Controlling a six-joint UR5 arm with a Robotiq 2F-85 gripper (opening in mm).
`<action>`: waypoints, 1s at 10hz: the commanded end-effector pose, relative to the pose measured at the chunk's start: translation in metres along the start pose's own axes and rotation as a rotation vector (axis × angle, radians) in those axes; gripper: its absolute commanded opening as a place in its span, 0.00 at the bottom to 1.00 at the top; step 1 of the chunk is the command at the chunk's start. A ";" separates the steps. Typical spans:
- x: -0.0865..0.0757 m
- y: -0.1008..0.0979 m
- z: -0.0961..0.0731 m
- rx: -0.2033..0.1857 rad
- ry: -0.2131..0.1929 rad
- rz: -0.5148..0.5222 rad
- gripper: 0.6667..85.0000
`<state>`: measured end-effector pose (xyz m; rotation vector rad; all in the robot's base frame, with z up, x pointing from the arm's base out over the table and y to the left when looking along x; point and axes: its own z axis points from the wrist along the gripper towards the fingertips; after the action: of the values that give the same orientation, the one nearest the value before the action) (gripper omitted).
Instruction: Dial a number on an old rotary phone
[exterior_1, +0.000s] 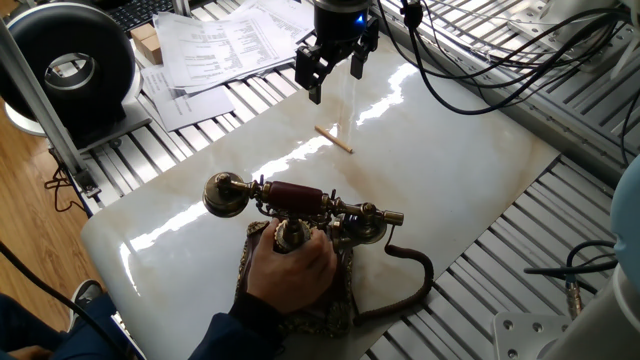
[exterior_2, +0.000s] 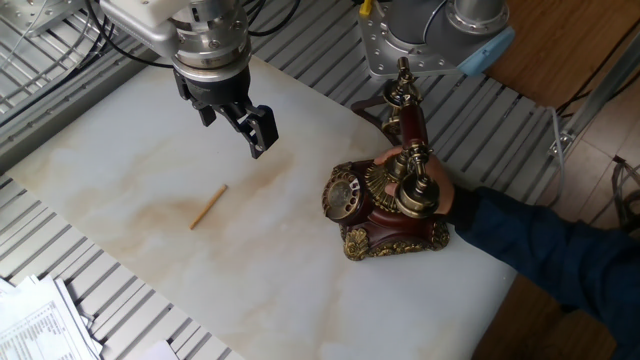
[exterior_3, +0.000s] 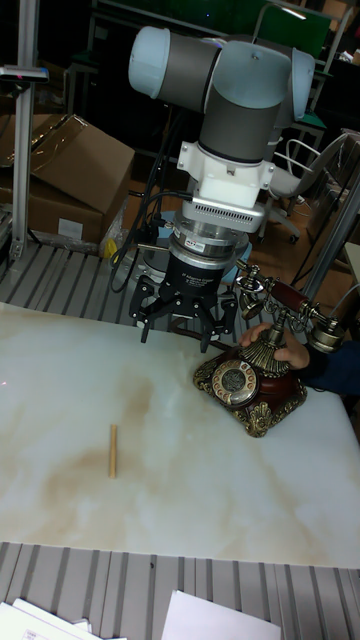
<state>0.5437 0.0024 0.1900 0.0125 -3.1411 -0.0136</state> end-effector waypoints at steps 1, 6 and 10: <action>0.000 0.002 0.000 0.000 0.000 0.000 0.01; 0.045 -0.006 -0.003 0.066 0.169 0.212 0.01; 0.046 -0.009 -0.005 0.071 0.179 0.194 0.01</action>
<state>0.5000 -0.0074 0.1925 -0.2751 -2.9606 0.0996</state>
